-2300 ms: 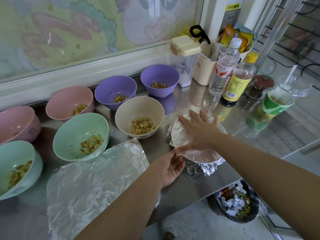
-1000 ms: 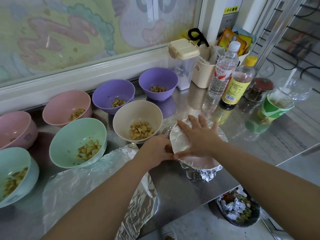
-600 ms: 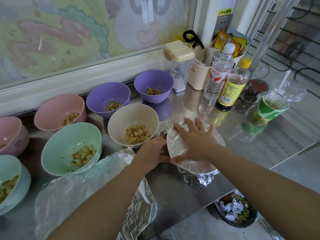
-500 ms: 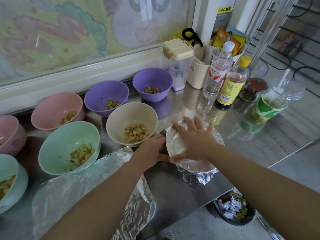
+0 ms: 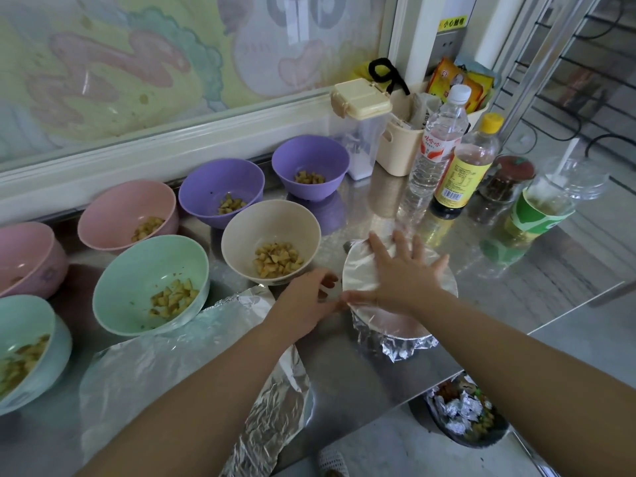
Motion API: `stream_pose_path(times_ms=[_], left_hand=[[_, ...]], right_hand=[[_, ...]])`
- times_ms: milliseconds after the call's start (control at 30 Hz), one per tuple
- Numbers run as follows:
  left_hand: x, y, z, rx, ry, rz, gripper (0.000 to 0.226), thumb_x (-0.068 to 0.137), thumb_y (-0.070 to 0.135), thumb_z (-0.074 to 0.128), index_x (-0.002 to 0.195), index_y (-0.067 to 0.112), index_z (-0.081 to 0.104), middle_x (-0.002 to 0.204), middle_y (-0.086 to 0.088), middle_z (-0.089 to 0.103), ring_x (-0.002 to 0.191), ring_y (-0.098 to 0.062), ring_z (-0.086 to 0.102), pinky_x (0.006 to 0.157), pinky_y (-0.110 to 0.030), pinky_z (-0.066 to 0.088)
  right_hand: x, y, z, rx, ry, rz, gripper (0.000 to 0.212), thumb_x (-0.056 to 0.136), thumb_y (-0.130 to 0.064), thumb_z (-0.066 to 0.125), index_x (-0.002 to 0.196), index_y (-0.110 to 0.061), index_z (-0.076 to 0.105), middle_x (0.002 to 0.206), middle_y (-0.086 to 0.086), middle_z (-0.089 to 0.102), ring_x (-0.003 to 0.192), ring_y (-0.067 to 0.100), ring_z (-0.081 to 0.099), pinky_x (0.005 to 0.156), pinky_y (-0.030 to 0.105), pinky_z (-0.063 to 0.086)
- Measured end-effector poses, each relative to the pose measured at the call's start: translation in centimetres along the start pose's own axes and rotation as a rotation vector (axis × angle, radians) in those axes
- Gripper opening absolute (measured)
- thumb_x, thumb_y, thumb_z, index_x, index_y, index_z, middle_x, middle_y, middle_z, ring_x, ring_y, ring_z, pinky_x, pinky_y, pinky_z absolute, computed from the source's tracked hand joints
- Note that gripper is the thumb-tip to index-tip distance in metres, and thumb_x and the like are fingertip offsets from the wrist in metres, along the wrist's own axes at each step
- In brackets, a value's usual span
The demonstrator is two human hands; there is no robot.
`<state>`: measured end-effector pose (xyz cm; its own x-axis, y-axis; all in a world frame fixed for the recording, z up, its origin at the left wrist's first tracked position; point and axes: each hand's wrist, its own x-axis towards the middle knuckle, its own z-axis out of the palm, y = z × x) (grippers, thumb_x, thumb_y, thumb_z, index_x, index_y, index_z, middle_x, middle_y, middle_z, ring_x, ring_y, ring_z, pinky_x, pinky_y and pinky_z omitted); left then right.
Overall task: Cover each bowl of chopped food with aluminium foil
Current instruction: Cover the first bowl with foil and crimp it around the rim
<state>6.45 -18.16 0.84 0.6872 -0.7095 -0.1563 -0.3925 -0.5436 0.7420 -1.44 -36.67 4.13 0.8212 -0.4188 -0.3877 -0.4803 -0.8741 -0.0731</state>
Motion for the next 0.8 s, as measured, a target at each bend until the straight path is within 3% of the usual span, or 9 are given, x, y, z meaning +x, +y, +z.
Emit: stream_pose_path(times_ms=[133,267,333,433,600,800], left_hand=[[-1.9,1.0,1.5,-0.146,0.130,-0.134,0.019,0.088,0.032,0.073,0.099,0.021,0.062,0.093,0.013,0.068,0.087,-0.002,0.065,0.077,-0.015,0.050],[-3.6,1.7,2.5,-0.288,0.077,-0.232,0.012,0.090,0.030,0.069,0.100,0.027,0.064,0.092,0.014,0.069,0.085,-0.005,0.066,0.075,-0.020,0.051],[-4.4,2.1,3.0,-0.466,0.007,-0.338,0.019,0.089,0.025,0.070,0.106,0.023,0.063,0.086,0.012,0.068,0.072,-0.003,0.064,0.064,-0.021,0.047],[-5.0,3.0,3.8,-0.902,-0.090,-0.479,0.022,0.092,0.002,0.062,0.112,0.008,0.055,0.080,-0.001,0.065,0.057,-0.009,0.055,0.051,-0.021,0.036],[-4.8,3.3,4.8,-1.204,-0.107,-0.573,0.029,0.093,-0.012,0.046,0.101,0.015,0.051,0.074,-0.008,0.070,0.059,-0.018,0.065,0.056,-0.026,0.053],[-4.8,2.7,4.9,-1.236,-0.138,-0.578,0.034,0.091,-0.017,0.037,0.096,0.015,0.047,0.072,-0.012,0.069,0.061,-0.019,0.064,0.058,-0.026,0.054]], right_hand=[[-0.1,0.1,-0.8,0.117,-0.043,0.090,0.146,0.039,-0.112,0.029,0.153,-0.041,-0.026,0.164,0.006,-0.031,0.150,0.041,-0.026,0.103,0.086,-0.004],[0.0,0.7,-2.0,0.054,-0.073,-0.047,0.146,0.041,-0.106,0.049,0.150,-0.048,-0.028,0.161,-0.002,-0.038,0.147,0.039,-0.032,0.105,0.086,-0.003],[0.0,1.1,-2.3,0.019,-0.122,-0.110,0.145,0.043,-0.102,0.057,0.151,-0.050,-0.024,0.162,-0.004,-0.036,0.147,0.040,-0.034,0.104,0.086,-0.002],[0.0,1.4,-2.0,0.001,-0.163,-0.133,0.145,0.043,-0.100,0.060,0.153,-0.049,-0.021,0.164,-0.004,-0.032,0.148,0.042,-0.031,0.103,0.088,0.000],[0.1,1.5,-1.8,0.005,-0.154,-0.135,0.146,0.041,-0.101,0.059,0.153,-0.049,-0.020,0.165,-0.004,-0.030,0.148,0.042,-0.029,0.102,0.088,0.000],[0.2,1.5,-1.6,0.000,-0.150,-0.135,0.147,0.038,-0.103,0.055,0.152,-0.050,-0.021,0.165,-0.005,-0.030,0.149,0.042,-0.029,0.103,0.088,0.000]])
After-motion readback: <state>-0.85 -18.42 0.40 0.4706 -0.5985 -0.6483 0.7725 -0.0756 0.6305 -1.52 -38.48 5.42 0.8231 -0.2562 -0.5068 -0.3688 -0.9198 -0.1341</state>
